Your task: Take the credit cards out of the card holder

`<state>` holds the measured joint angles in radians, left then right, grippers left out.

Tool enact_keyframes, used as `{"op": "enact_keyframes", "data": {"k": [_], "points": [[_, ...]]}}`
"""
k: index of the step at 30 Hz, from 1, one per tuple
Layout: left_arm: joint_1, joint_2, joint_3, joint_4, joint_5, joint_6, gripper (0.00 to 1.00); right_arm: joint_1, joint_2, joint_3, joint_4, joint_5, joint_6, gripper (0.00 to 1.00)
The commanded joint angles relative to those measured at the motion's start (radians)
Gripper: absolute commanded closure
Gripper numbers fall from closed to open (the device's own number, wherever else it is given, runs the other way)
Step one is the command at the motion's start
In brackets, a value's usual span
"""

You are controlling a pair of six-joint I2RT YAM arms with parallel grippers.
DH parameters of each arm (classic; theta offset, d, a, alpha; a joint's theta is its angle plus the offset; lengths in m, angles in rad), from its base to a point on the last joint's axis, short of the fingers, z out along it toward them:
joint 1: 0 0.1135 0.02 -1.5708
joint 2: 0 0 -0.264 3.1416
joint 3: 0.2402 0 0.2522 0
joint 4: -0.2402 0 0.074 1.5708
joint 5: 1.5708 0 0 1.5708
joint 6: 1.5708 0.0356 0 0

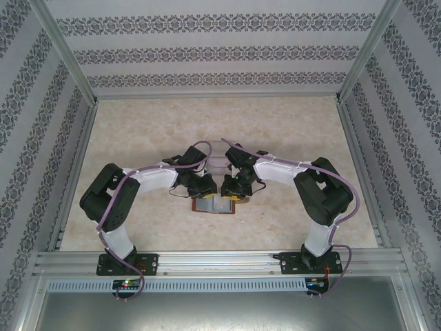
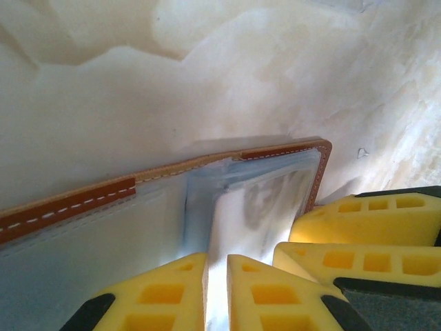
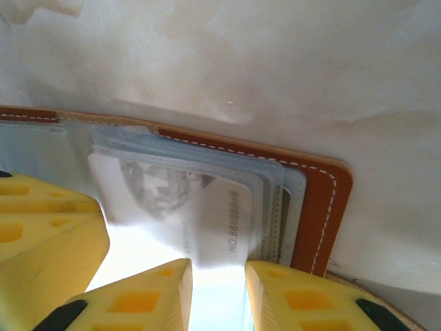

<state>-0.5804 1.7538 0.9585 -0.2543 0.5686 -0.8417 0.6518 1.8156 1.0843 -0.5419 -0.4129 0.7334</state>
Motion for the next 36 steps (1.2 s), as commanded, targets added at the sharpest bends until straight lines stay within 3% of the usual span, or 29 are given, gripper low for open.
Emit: {"op": "enact_keyframes", "data": {"k": [1,5,11,22,36], "points": [[0.005,-0.03,0.008,-0.021,-0.001,-0.013,0.85,-0.001,0.027,-0.027,-0.043,0.049,-0.008,0.69],[0.005,-0.04,0.009,-0.048,-0.034,-0.011,0.85,-0.001,0.028,-0.026,-0.044,0.049,-0.009,0.69],[0.005,0.001,0.004,0.013,0.052,-0.028,0.84,-0.002,0.031,-0.022,-0.046,0.048,-0.011,0.69],[0.005,0.042,0.006,-0.025,0.04,-0.007,0.83,-0.002,0.031,-0.021,-0.052,0.051,-0.011,0.69],[0.004,0.073,-0.003,0.056,0.112,-0.029,0.78,0.0,0.034,-0.02,-0.048,0.049,-0.009,0.69]]}}
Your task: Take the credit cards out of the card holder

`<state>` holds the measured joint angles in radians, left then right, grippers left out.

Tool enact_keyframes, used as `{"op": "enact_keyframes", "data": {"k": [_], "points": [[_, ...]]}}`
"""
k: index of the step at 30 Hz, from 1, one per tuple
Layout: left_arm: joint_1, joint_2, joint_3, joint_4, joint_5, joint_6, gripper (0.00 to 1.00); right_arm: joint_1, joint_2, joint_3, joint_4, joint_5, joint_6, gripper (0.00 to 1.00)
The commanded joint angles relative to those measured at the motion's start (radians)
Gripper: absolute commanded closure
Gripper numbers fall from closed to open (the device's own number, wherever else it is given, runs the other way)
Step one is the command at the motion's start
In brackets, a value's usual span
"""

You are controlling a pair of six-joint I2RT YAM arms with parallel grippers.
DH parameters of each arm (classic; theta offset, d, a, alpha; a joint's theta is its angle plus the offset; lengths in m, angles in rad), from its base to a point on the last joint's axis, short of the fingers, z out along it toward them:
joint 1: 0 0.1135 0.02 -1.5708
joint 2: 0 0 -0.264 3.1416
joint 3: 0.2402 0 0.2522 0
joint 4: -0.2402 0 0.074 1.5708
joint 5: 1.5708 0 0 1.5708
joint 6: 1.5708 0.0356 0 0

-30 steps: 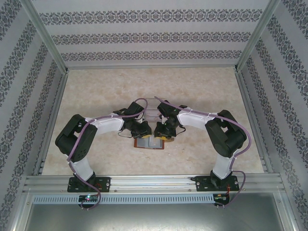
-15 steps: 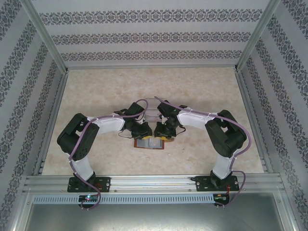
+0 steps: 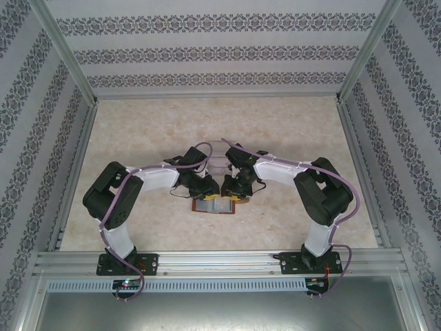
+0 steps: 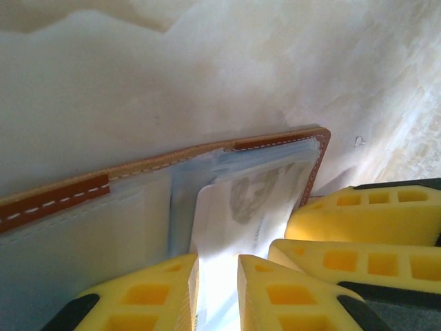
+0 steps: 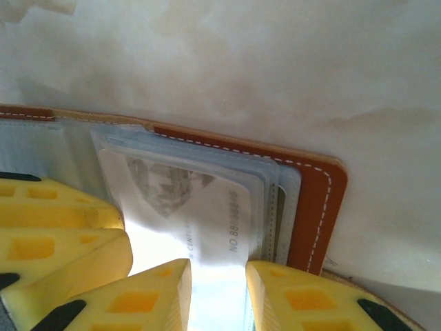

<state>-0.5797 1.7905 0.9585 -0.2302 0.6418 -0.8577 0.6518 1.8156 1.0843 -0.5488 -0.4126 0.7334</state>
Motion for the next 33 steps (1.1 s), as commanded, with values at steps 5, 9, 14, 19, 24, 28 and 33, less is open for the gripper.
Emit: {"op": "enact_keyframes", "data": {"k": [5,9,14,19,24,28,33], "points": [[0.003,0.047,0.0,0.045,0.054,-0.017,0.78,0.001,0.04,-0.023,-0.037,0.05,-0.008,0.7],[0.002,0.056,-0.001,0.064,0.07,-0.024,0.77,0.001,0.048,-0.022,-0.034,0.045,-0.009,0.7],[0.003,0.065,-0.013,0.093,0.083,-0.038,0.73,0.001,0.05,-0.02,-0.037,0.044,-0.012,0.7],[0.001,0.077,-0.012,0.108,0.099,-0.042,0.69,0.001,0.053,-0.017,-0.039,0.043,-0.014,0.7],[0.001,0.067,0.015,0.001,0.027,0.003,0.69,0.0,0.051,-0.013,-0.045,0.047,-0.015,0.7],[0.002,0.041,0.054,-0.152,-0.092,0.073,0.69,0.0,0.051,-0.015,-0.045,0.049,-0.015,0.67],[0.003,0.012,0.07,-0.193,-0.114,0.091,0.69,-0.001,0.047,-0.014,-0.05,0.052,-0.016,0.63]]}}
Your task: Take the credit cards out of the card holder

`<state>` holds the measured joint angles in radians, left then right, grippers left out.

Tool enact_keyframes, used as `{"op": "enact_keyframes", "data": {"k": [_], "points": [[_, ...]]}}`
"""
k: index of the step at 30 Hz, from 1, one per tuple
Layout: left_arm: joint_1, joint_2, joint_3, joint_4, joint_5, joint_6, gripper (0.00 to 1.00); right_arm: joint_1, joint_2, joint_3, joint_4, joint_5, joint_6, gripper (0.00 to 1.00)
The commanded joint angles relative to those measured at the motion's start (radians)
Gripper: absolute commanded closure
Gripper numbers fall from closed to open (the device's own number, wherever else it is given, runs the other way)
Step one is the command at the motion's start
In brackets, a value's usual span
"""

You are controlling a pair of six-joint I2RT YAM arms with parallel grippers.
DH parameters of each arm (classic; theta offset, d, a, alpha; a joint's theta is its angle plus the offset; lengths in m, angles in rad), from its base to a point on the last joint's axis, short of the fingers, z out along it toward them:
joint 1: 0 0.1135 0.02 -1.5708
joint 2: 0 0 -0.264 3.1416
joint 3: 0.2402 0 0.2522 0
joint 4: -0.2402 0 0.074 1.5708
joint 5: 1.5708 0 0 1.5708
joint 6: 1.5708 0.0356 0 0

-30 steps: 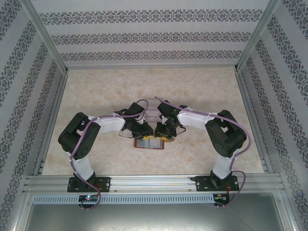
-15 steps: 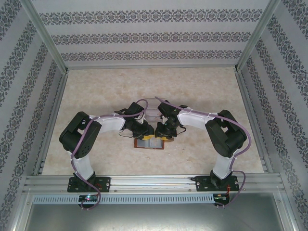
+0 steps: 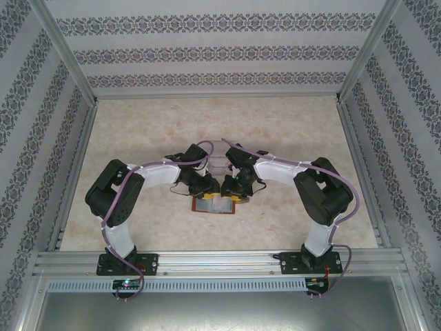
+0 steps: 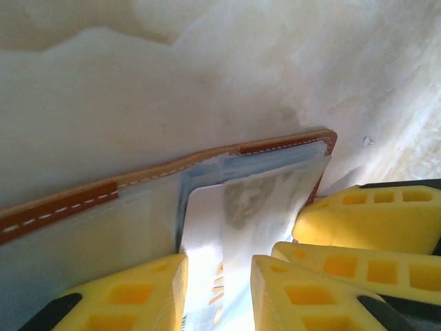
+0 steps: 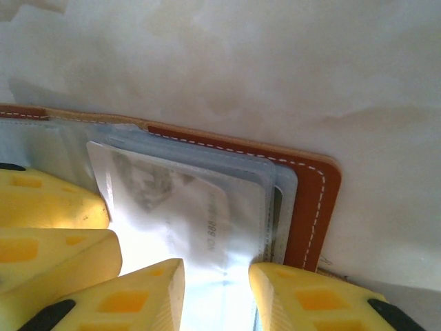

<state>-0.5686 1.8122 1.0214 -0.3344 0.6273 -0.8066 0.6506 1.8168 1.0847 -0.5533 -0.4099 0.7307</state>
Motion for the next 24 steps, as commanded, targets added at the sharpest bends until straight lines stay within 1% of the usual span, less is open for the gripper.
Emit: {"op": "enact_keyframes", "data": {"k": [1,4,16,24], "points": [[-0.008,-0.015,0.009,-0.089,-0.101,0.038,0.69,0.0,0.045,-0.013,-0.045,0.051,-0.014,0.62],[-0.008,-0.031,0.008,-0.077,-0.093,0.027,0.69,0.0,0.044,-0.014,-0.044,0.05,-0.013,0.62],[0.004,-0.078,-0.042,0.031,-0.058,-0.033,0.67,0.001,0.054,-0.017,-0.038,0.043,-0.014,0.68],[0.012,-0.061,-0.049,0.009,-0.075,-0.026,0.68,0.001,0.057,-0.017,-0.038,0.04,-0.013,0.69]]}}
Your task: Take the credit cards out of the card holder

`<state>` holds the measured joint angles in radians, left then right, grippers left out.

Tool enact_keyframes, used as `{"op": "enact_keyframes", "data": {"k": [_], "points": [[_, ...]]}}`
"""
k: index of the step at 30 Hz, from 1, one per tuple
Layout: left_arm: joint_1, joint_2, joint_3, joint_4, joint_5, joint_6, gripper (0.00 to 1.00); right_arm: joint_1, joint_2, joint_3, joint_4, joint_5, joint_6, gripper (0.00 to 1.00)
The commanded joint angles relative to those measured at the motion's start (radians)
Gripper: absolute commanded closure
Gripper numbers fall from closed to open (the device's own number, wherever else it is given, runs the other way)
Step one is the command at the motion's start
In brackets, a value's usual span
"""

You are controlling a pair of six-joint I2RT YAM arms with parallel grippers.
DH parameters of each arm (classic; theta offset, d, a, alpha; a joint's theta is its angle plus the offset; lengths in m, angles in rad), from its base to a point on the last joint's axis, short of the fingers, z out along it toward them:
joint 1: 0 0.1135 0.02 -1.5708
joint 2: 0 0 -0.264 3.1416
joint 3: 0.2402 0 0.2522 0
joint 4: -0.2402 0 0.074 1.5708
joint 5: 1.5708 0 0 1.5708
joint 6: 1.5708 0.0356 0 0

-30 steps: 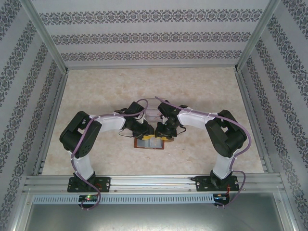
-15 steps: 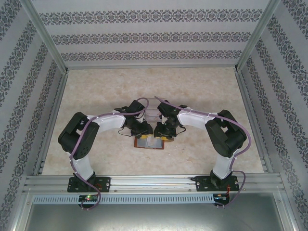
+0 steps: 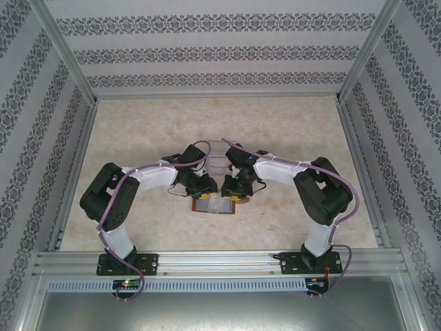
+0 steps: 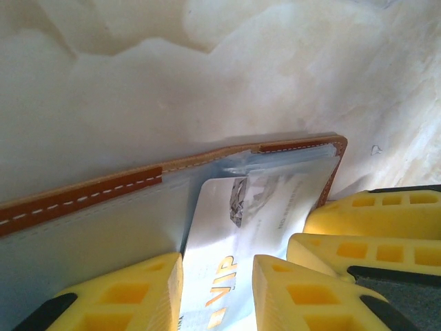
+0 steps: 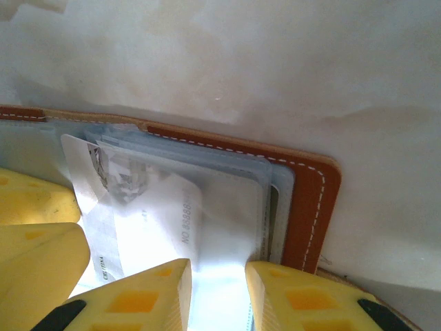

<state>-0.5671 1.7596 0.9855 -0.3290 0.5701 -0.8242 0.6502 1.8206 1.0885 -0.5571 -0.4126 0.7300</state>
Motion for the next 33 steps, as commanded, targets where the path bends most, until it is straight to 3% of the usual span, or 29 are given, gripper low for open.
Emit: {"op": "enact_keyframes", "data": {"k": [1,14,21,33], "points": [[0.01,-0.004,-0.014,0.005,-0.012,-0.009,0.68,0.001,0.053,-0.02,-0.036,0.043,-0.012,0.69],[0.011,0.01,-0.022,0.017,-0.004,-0.002,0.68,0.001,0.057,-0.015,-0.038,0.042,-0.015,0.69],[0.012,0.046,-0.051,0.103,0.051,-0.034,0.75,0.003,0.057,-0.015,-0.04,0.041,-0.015,0.69],[0.014,-0.035,-0.049,0.011,-0.024,0.004,0.85,0.002,0.059,-0.012,-0.043,0.043,-0.018,0.69]]}}
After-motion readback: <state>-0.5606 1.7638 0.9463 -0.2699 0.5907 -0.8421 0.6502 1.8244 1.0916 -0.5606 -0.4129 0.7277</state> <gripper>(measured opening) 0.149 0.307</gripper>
